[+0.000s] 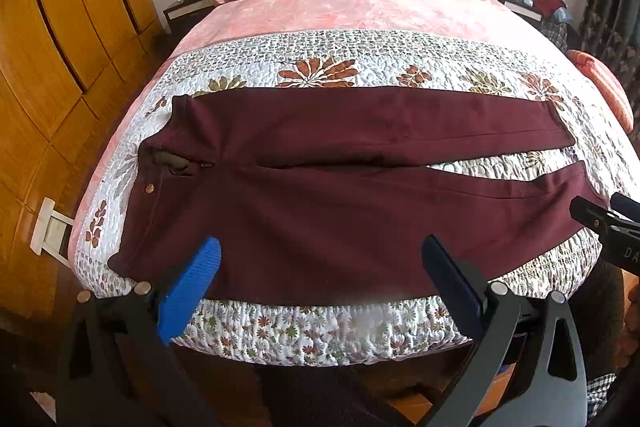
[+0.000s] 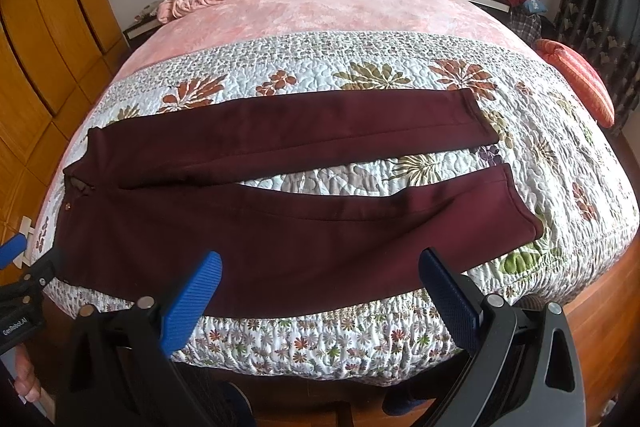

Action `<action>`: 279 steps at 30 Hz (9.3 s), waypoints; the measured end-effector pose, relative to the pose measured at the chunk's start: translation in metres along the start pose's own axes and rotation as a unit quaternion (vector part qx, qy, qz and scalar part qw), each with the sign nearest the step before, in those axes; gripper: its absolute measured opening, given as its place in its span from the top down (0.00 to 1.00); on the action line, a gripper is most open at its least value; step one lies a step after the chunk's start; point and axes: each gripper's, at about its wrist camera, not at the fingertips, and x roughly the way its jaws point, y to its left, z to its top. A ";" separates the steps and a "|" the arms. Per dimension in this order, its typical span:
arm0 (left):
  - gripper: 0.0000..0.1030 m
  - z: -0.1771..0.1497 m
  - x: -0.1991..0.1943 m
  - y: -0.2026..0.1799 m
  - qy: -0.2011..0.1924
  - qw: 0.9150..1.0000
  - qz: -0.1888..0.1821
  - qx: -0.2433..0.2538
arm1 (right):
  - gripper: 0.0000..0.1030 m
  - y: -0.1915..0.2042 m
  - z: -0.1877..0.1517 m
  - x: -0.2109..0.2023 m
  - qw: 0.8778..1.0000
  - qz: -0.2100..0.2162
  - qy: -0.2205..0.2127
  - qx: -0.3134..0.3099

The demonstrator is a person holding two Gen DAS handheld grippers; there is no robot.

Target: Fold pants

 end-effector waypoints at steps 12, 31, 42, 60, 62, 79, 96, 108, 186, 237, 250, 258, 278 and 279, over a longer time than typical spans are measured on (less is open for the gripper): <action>0.03 0.001 0.000 -0.002 -0.002 1.000 0.003 0.002 | 0.04 -0.001 0.000 0.001 1.000 0.000 0.001 0.001; 0.03 0.004 0.001 -0.004 -0.003 1.000 0.004 0.005 | 0.04 -0.002 0.000 0.003 1.000 0.001 0.003 0.003; 0.03 0.004 0.002 -0.003 -0.002 1.000 0.004 0.004 | 0.04 -0.004 -0.001 0.004 1.000 0.001 0.004 0.003; 0.03 0.004 0.005 -0.001 -0.002 1.000 0.004 0.006 | 0.04 -0.007 -0.003 0.006 1.000 0.002 0.003 0.002; 0.03 0.006 0.008 -0.002 0.003 1.000 0.005 0.006 | 0.04 -0.010 0.002 0.009 1.000 0.003 0.003 -0.002; 0.03 0.097 0.103 -0.042 0.062 0.994 -0.086 0.032 | 0.04 -0.246 0.179 0.206 0.989 -0.014 0.144 0.024; 0.03 0.186 0.204 -0.144 0.080 0.982 -0.127 0.119 | 0.76 -0.258 0.219 0.273 0.986 0.079 0.129 -0.070; 0.03 0.224 0.262 -0.224 0.090 0.916 -0.239 0.309 | 0.78 -0.257 0.213 0.160 0.973 0.181 0.019 -0.140; 0.74 -0.054 0.125 -0.262 -0.035 0.922 0.029 0.385 | 0.28 -0.301 0.008 0.115 0.959 0.267 0.082 0.054; 0.30 0.077 0.129 -0.047 0.166 0.984 -0.055 -0.028 | 0.57 -0.085 0.038 0.087 0.977 0.190 0.073 -0.063; 0.32 0.103 0.205 -0.005 0.263 0.958 -0.011 -0.115 | 0.55 -0.044 0.006 0.159 0.963 0.212 0.165 -0.033; 0.75 0.103 0.204 -0.003 0.260 0.954 -0.037 -0.147 | 0.55 -0.049 0.005 0.161 0.961 0.222 0.162 -0.029; 0.82 -0.036 0.092 0.011 0.103 0.983 -0.053 -0.143 | 0.55 -0.059 -0.004 0.140 0.962 0.211 0.169 -0.030; 0.82 -0.040 0.097 0.013 0.105 0.982 -0.056 -0.146 | 0.54 -0.058 -0.005 0.134 0.965 0.205 0.161 -0.037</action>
